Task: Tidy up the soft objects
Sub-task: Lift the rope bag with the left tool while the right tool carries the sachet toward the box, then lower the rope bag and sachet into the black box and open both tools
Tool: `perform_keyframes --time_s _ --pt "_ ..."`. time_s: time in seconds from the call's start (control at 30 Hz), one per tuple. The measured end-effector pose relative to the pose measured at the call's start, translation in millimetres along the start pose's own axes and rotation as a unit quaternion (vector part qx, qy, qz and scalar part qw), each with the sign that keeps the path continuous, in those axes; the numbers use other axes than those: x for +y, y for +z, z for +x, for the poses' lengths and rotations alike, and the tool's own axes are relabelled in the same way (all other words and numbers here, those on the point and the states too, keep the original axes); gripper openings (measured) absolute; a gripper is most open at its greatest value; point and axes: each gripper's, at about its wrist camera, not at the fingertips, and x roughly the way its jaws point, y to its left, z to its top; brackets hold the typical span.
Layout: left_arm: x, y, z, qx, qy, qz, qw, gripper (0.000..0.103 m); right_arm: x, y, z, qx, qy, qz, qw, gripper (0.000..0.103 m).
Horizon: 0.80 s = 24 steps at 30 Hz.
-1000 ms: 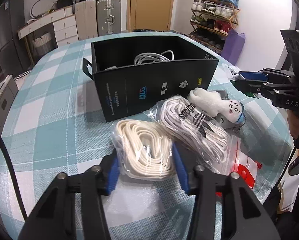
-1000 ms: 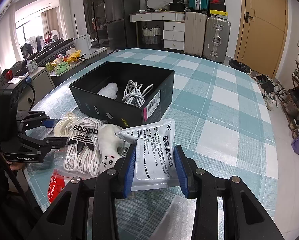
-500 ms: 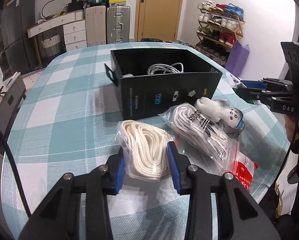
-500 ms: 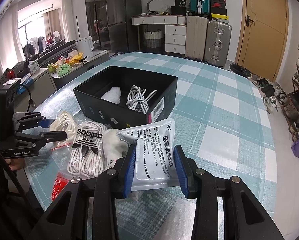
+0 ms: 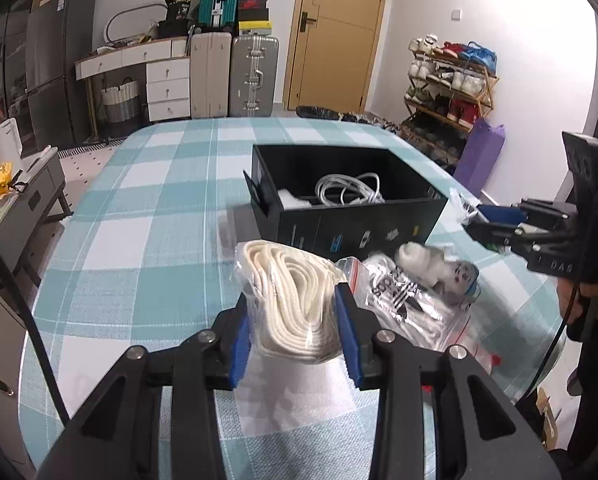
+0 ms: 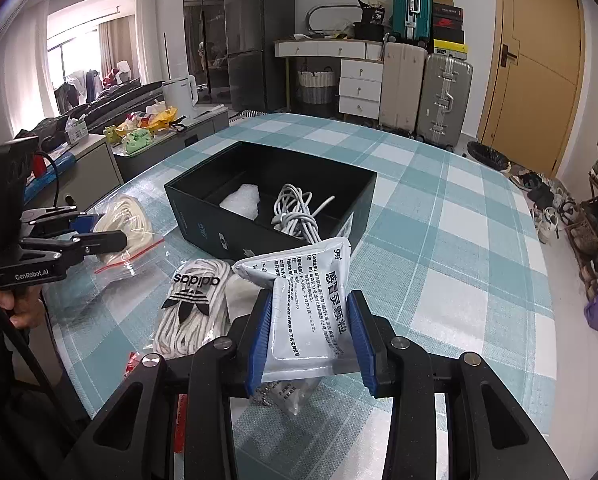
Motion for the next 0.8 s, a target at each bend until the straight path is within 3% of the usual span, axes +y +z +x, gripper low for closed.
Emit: perform_keyframes --time_s 0.4,0.8 --pt "-4.5 33.2 1.3 -0.036 -0.016 -0.003 0.9992 0.037 9.8 10.6 -2.3 -0.024 0.000 -0.005 1.000 0.038" --pt "-4.9 62.5 22.8 -0.043 -0.024 0.001 0.9988 0.037 16.6 34.9 6.0 -0.039 0.006 -0.009 0.999 0.038"
